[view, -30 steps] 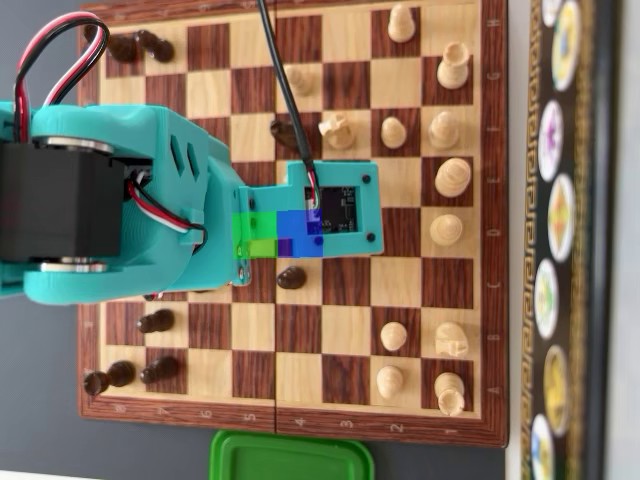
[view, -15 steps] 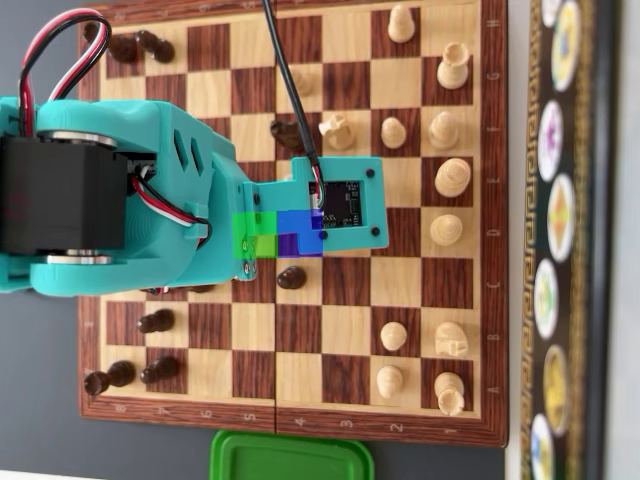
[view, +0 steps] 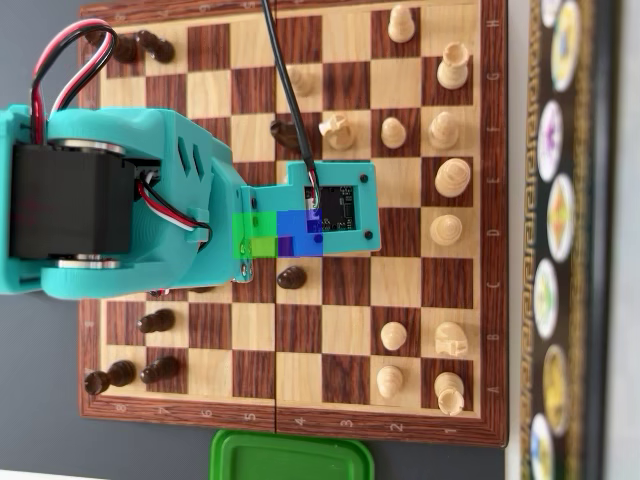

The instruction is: Play chess

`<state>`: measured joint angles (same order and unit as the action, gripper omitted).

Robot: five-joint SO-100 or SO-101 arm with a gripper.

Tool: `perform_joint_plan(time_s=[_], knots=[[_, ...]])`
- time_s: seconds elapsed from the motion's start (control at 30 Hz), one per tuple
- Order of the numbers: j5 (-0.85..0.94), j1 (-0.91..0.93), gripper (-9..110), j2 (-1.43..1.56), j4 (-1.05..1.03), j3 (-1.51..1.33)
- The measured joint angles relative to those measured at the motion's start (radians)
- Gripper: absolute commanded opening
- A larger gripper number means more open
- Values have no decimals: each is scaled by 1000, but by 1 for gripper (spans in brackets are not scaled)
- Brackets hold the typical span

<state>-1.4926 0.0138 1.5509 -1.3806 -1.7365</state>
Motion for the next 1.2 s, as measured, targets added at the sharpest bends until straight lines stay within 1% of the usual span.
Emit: perform_joint_plan(time_s=[0.6, 1.1, 1.2], knots=[[81, 29, 6, 0, 0, -2], [84, 29, 6, 0, 0, -2], [84, 29, 9, 0, 0, -2]])
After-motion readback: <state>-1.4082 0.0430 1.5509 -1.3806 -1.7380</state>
